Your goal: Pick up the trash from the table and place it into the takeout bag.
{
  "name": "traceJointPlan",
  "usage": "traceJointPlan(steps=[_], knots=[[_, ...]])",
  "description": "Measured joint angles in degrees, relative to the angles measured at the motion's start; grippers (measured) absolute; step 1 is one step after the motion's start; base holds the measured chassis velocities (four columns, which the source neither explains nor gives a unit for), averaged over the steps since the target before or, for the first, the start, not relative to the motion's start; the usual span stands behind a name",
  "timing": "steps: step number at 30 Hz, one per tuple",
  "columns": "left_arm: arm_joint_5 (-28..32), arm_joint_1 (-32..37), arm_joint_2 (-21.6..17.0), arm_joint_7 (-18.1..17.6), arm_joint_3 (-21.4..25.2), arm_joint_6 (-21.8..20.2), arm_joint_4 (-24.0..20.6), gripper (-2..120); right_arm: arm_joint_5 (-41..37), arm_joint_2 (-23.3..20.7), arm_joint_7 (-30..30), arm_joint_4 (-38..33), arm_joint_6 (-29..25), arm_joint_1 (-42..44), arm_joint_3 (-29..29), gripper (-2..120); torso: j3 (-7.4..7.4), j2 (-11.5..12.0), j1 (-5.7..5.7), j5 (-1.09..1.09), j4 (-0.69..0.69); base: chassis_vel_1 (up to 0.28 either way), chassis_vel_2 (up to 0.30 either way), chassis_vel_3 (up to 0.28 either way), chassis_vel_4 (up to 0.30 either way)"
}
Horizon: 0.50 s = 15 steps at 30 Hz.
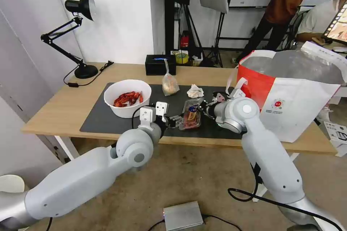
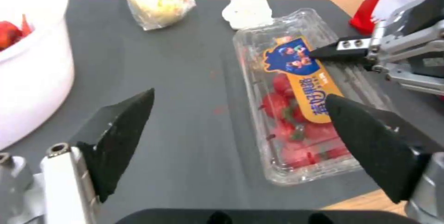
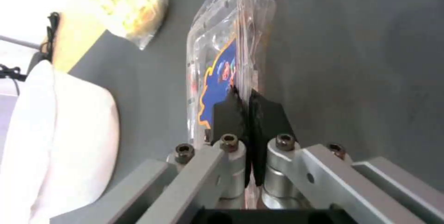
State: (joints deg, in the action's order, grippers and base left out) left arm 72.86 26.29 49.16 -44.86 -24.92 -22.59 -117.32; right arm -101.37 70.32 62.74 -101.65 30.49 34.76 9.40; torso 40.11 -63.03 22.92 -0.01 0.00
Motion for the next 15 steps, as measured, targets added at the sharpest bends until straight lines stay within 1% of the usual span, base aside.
traceJointPlan(steps=[8, 15], knots=[[0.0, 1.4, -1.5, 0.0, 2.2, 0.0, -1.4, 100, -0.6, -0.5, 0.1, -1.6, -0.8, 0.1, 0.8, 0, 0.0, 0.0, 0.0, 0.0, 0.0, 0.0, 0.0, 0.0, 0.0], [0.1, 4.1, -2.8, 0.0, 5.1, 0.1, -3.3, 100, -2.6, -1.7, 1.1, -4.5, -1.0, 0.1, 1.7, 0, 0.0, 0.0, 0.0, 0.0, 0.0, 0.0, 0.0, 0.0, 0.0]])
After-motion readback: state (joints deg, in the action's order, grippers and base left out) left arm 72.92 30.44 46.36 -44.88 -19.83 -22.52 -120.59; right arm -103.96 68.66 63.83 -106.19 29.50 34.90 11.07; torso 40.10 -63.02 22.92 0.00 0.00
